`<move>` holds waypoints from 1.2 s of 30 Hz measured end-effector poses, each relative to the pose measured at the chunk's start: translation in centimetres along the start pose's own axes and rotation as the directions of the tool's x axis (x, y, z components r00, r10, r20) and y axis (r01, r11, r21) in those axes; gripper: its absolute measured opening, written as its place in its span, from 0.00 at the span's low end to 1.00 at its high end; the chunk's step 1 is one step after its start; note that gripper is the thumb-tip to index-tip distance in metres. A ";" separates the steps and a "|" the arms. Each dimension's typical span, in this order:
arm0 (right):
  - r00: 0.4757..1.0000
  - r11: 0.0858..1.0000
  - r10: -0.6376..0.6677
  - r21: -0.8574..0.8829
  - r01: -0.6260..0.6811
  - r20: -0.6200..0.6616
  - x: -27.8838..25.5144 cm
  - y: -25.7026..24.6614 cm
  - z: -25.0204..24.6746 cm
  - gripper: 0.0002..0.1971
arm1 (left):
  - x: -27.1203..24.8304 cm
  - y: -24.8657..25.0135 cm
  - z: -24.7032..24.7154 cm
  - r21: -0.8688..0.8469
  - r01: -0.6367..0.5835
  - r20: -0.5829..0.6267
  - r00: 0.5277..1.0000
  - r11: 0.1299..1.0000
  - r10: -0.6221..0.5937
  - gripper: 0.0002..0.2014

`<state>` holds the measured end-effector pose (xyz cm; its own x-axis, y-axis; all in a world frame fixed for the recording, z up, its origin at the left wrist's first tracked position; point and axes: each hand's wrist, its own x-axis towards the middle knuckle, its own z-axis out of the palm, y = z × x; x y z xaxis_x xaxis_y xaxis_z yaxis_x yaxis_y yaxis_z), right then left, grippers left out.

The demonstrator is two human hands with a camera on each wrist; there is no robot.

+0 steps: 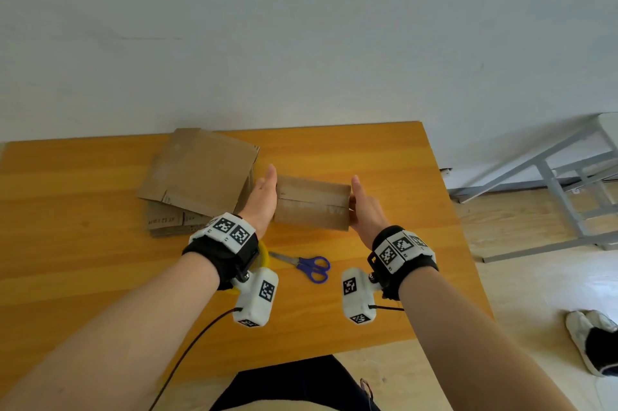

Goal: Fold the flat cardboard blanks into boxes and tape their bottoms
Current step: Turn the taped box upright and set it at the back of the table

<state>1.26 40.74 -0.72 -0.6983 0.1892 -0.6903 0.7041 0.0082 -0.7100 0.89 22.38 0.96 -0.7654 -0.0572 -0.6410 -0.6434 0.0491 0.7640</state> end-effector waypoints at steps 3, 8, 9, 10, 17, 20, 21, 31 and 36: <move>0.999 0.998 -0.024 0.057 0.023 0.023 -1.3 -0.7 -0.7 0.20 | -0.6 0.5 -0.6 -0.015 -0.032 0.039 0.999 0.999 0.032 0.37; 0.991 0.989 -0.129 0.075 0.126 0.039 -2.9 -1.7 -1.7 0.17 | -1.6 1.1 -1.3 -0.042 -0.085 0.075 0.993 0.995 0.088 0.27; 0.987 0.984 -0.159 0.088 0.155 0.037 -3.1 -1.8 -1.9 0.16 | -2.1 1.5 -1.3 -0.051 -0.106 0.091 0.990 0.993 0.110 0.26; 0.982 0.978 -0.186 0.101 0.182 0.036 -3.4 -1.9 -2.0 0.15 | -2.6 1.8 -1.4 -0.057 -0.124 0.117 0.985 0.991 0.130 0.22; 0.968 0.968 -0.236 0.103 0.228 0.079 -5.4 -1.8 -2.0 0.24 | -2.3 1.5 -2.5 -0.020 -0.208 0.083 0.974 0.978 0.209 0.23; 0.957 0.960 -0.279 0.036 0.277 0.080 -5.9 -1.5 -1.8 0.28 | -2.7 2.0 -2.8 -0.085 -0.203 0.077 0.975 0.975 0.210 0.18; 0.953 0.957 -0.291 0.026 0.290 0.082 -6.1 -1.4 -1.8 0.27 | -3.0 2.2 -2.8 -0.119 -0.191 0.099 0.974 0.974 0.203 0.18; 0.965 0.958 -0.262 0.131 0.256 0.030 -4.8 -3.2 -3.8 0.19 | -1.9 3.4 -0.2 -0.073 -0.194 0.129 0.971 0.978 0.202 0.17; 0.966 0.959 -0.258 0.128 0.254 0.022 -1.6 -4.5 -6.9 0.20 | 0.0 5.0 3.2 -0.008 -0.212 0.150 0.966 0.977 0.211 0.17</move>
<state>0.06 47.14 4.56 -0.8592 0.1592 -0.4862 0.4816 -0.0694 -0.8737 -2.35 25.83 4.59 -0.8767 0.1050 -0.4695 -0.4666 0.0520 0.8829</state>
